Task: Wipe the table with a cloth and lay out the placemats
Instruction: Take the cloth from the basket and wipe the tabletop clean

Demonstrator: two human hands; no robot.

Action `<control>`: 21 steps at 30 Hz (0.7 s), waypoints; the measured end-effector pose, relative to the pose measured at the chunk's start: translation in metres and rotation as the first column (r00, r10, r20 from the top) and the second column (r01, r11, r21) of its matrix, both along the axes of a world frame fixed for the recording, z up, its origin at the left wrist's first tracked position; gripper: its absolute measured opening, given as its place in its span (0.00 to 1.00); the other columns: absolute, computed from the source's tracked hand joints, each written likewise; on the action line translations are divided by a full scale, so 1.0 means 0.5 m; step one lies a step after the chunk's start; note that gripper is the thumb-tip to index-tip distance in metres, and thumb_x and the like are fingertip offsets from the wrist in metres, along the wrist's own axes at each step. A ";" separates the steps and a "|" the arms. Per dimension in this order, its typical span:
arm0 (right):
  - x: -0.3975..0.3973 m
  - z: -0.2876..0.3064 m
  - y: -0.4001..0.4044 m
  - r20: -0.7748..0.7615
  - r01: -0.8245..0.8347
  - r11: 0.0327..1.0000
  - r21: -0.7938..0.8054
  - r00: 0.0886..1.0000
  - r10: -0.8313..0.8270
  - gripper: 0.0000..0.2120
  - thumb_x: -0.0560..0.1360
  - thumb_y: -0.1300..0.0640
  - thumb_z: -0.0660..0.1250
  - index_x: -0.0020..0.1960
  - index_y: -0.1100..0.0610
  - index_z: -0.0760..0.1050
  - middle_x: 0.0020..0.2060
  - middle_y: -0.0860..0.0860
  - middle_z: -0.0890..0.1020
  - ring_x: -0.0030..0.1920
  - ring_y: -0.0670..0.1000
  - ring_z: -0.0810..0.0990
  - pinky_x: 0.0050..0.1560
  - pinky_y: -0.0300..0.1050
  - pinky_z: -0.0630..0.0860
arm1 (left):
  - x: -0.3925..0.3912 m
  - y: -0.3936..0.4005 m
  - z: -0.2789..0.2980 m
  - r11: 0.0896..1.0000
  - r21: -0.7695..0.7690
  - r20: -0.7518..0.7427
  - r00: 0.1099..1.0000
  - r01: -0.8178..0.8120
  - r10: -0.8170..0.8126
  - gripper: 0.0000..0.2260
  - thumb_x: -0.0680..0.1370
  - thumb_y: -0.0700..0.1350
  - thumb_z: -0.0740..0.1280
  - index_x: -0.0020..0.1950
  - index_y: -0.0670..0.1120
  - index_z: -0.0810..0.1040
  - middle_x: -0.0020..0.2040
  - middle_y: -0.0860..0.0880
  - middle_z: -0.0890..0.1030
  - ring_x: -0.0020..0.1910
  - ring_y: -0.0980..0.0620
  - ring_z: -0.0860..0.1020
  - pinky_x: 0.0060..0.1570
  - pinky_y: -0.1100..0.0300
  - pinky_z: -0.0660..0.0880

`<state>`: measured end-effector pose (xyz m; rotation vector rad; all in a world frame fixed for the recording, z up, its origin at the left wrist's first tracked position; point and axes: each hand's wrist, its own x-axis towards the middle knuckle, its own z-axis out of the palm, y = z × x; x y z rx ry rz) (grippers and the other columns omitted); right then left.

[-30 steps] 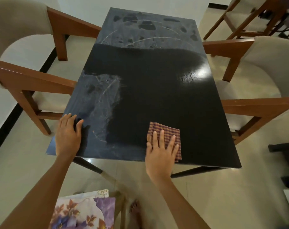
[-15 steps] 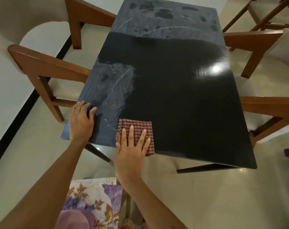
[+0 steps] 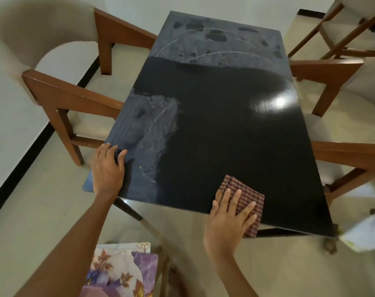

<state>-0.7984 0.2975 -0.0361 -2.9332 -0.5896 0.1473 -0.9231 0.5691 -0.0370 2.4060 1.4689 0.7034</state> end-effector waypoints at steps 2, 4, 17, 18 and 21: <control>-0.023 0.007 0.070 -0.025 -0.114 0.993 -0.003 0.993 0.114 0.25 0.80 0.48 0.50 0.73 0.57 0.66 0.72 0.58 0.69 0.72 0.73 0.58 0.70 0.70 0.52 | 0.002 0.002 -0.002 1.000 -0.023 -0.013 1.000 -0.018 0.017 0.22 0.81 0.54 0.57 0.61 0.38 0.76 0.64 0.39 0.76 0.67 0.42 0.70 0.69 0.48 0.63; -0.029 0.023 0.155 -0.031 -0.209 0.977 0.041 0.977 0.210 0.25 0.80 0.48 0.50 0.74 0.55 0.66 0.73 0.57 0.66 0.73 0.71 0.56 0.71 0.69 0.52 | 0.000 0.007 -0.006 0.999 -0.042 -0.030 0.999 -0.034 0.032 0.22 0.81 0.54 0.57 0.61 0.38 0.76 0.64 0.39 0.76 0.67 0.42 0.70 0.69 0.48 0.63; 0.289 0.044 0.539 -0.066 -0.367 0.930 -0.023 0.929 0.365 0.33 0.79 0.35 0.46 0.79 0.50 0.47 0.79 0.52 0.50 0.77 0.62 0.39 0.70 0.71 0.37 | 0.002 0.013 -0.016 0.989 -0.079 -0.031 0.992 -0.126 0.124 0.23 0.82 0.54 0.55 0.60 0.37 0.78 0.63 0.40 0.77 0.64 0.43 0.71 0.67 0.48 0.68; 0.293 0.040 0.540 -0.073 -0.368 0.930 -0.029 0.928 0.365 0.34 0.79 0.34 0.44 0.79 0.50 0.46 0.79 0.51 0.48 0.77 0.61 0.38 0.70 0.72 0.37 | 0.003 0.012 -0.017 0.989 -0.087 -0.032 0.992 -0.123 0.120 0.24 0.82 0.55 0.54 0.60 0.38 0.78 0.64 0.41 0.77 0.65 0.44 0.71 0.67 0.49 0.68; 0.298 0.043 0.559 -0.095 -0.387 0.921 -0.039 0.919 0.382 0.34 0.80 0.35 0.43 0.79 0.51 0.44 0.79 0.50 0.46 0.77 0.61 0.37 0.71 0.72 0.38 | 0.002 0.012 -0.017 0.985 -0.114 -0.034 0.992 -0.129 0.125 0.22 0.82 0.54 0.55 0.62 0.39 0.77 0.66 0.42 0.75 0.69 0.44 0.68 0.70 0.50 0.63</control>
